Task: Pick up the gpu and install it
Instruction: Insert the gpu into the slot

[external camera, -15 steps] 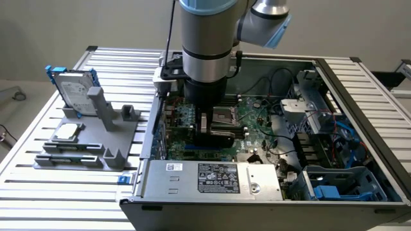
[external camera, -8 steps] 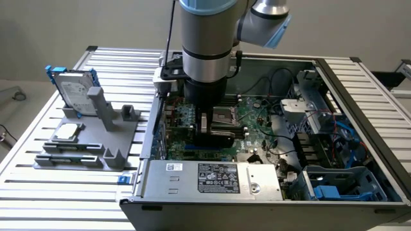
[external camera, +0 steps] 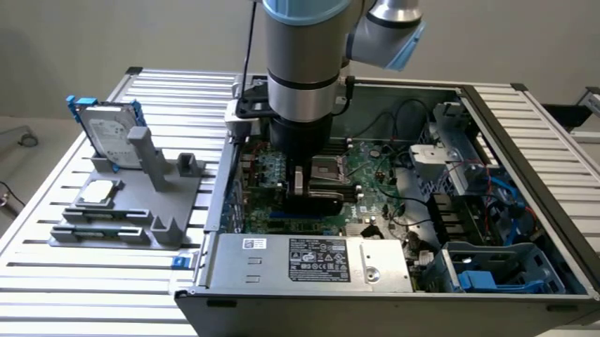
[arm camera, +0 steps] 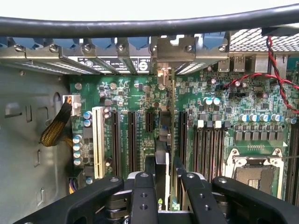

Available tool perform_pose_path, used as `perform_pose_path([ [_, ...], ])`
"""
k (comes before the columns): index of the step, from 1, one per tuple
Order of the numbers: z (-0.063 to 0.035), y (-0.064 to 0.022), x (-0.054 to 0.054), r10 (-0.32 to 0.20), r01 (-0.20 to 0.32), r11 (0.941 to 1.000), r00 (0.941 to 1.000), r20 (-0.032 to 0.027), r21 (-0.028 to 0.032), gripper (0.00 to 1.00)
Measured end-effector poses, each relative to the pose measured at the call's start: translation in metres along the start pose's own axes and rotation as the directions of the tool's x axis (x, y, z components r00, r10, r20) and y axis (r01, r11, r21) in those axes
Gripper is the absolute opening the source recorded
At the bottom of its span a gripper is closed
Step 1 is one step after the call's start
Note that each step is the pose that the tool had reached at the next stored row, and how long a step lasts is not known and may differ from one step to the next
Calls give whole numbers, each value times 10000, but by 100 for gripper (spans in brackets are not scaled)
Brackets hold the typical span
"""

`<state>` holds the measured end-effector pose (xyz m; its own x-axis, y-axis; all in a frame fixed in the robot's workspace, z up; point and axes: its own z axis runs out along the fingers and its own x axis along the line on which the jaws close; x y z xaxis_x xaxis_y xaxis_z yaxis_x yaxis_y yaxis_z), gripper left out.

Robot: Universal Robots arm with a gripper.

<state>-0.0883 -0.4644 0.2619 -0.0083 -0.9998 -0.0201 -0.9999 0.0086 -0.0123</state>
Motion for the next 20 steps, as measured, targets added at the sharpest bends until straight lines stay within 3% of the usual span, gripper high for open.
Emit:
perform_pose_path([
  [10, -4, -10, 1, -6, 6, 10000, 10000, 3, -3, 26],
  [20, 16, 34, 2, -11, 11, 10000, 10000, 24, -7, 26],
])
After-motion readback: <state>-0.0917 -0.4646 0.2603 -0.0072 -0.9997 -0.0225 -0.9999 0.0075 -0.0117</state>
